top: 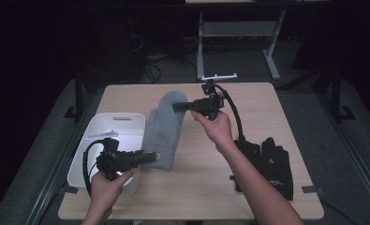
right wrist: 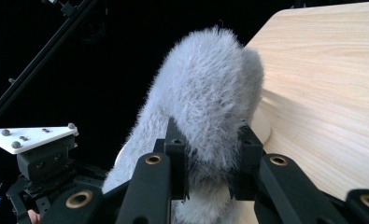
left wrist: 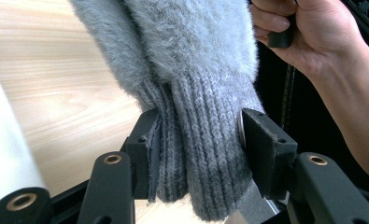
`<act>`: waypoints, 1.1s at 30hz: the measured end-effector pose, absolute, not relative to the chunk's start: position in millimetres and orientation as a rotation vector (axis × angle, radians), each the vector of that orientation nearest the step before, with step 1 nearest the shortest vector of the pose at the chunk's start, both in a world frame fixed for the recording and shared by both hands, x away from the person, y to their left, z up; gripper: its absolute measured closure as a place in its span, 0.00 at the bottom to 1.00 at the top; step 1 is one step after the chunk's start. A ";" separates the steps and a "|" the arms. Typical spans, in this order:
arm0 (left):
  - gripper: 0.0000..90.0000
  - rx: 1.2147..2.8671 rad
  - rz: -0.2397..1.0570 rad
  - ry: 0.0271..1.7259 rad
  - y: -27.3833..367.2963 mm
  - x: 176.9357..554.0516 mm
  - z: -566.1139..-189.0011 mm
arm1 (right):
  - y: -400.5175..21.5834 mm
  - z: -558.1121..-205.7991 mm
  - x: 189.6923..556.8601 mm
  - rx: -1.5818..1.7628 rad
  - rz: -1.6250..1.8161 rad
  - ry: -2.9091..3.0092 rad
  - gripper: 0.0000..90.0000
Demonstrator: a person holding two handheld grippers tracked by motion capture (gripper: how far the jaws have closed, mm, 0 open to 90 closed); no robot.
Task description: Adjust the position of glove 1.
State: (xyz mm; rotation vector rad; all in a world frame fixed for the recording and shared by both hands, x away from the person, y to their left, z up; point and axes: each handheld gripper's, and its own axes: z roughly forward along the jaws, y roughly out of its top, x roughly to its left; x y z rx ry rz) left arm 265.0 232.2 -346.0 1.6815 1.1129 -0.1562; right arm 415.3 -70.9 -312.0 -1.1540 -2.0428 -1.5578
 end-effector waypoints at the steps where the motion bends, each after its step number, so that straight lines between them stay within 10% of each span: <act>1: 0.56 1.679 -0.155 1.116 234.4 264.9 -345.8 | -67.9 -311.1 415.9 -1.152 -1.554 -2.043 0.81; 33: 0.55 1.634 -0.117 1.198 290.5 260.9 -347.6 | 3.3 -309.1 434.4 -1.082 -1.498 -2.069 0.81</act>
